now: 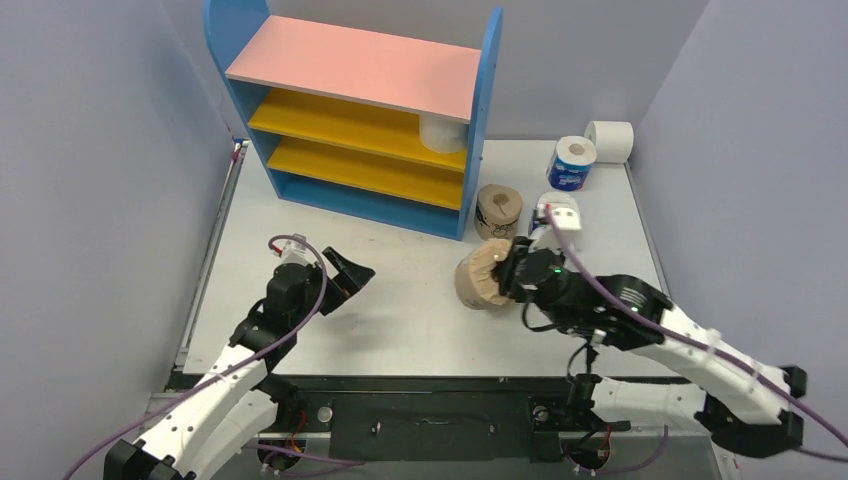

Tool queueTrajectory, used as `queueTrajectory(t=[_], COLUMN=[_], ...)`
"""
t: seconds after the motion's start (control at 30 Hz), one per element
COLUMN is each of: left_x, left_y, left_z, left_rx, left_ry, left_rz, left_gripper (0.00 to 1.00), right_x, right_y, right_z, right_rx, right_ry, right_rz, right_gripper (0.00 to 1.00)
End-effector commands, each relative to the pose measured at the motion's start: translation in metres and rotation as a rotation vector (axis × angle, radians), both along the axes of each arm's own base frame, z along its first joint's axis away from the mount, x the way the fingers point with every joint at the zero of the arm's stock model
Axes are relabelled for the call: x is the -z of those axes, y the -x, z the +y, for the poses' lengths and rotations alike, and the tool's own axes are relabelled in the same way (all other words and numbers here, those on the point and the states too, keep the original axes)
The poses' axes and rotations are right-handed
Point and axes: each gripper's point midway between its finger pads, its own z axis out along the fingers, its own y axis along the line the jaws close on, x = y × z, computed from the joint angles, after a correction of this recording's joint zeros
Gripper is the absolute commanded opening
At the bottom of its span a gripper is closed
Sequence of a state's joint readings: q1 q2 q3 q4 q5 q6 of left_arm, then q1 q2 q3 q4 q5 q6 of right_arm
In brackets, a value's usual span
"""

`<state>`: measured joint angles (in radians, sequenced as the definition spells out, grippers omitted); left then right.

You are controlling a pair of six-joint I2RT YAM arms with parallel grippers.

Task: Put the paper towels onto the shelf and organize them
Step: Place the paper towel at the center of the board.

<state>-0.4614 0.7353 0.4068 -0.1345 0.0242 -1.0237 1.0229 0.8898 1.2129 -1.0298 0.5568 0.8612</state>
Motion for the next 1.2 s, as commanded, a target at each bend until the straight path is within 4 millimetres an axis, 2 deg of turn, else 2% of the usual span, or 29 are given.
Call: queueTrajectory(t=[0.0,0.1,0.17,0.3,0.43,0.57,0.73,0.87,1.03,1.17], left_x=[-0.018,-0.021,-0.023,-0.026,-0.027,-0.026,-0.017,-0.016,-0.020,-0.014], left_y=[-0.003,-0.001,0.001,0.005,0.007,0.006,0.005,0.004,0.000,-0.003], left_z=[0.022,0.037,0.046,0.054,0.057,0.055,0.055,0.050,0.046,0.040], left_rx=[-0.043,-0.092,-0.120,-0.147,-0.154,-0.146,-0.141,-0.107,-0.092,-0.077], left_ry=[-0.061,-0.092,-0.111,-0.133,-0.143,-0.136,-0.148,-0.156,-0.142,-0.130], left_rz=[-0.036,-0.040,-0.046,-0.059,-0.061,-0.063,-0.046,-0.052,-0.079,-0.051], left_gripper=[0.96,0.96,0.96,0.96,0.96,0.96,0.96,0.96,0.96,0.96], right_x=[-0.015,-0.008,0.006,0.030,0.060,0.088,0.121,0.140,0.157,0.167], right_y=[-0.018,-0.028,-0.037,-0.051,-0.059,-0.064,-0.077,-0.079,-0.081,-0.080], right_z=[0.052,0.089,0.120,0.166,0.200,0.222,0.220,0.219,0.216,0.215], right_rx=[-0.051,-0.115,-0.163,-0.237,-0.304,-0.364,-0.355,-0.360,-0.356,-0.360], right_ry=[0.153,0.185,0.204,0.209,0.186,0.154,0.139,0.159,0.188,0.203], right_rz=[-0.078,-0.077,-0.053,-0.014,0.049,0.121,0.181,0.213,0.235,0.250], right_gripper=[0.25,0.25,0.25,0.25,0.25,0.25,0.26,0.26,0.27,0.28])
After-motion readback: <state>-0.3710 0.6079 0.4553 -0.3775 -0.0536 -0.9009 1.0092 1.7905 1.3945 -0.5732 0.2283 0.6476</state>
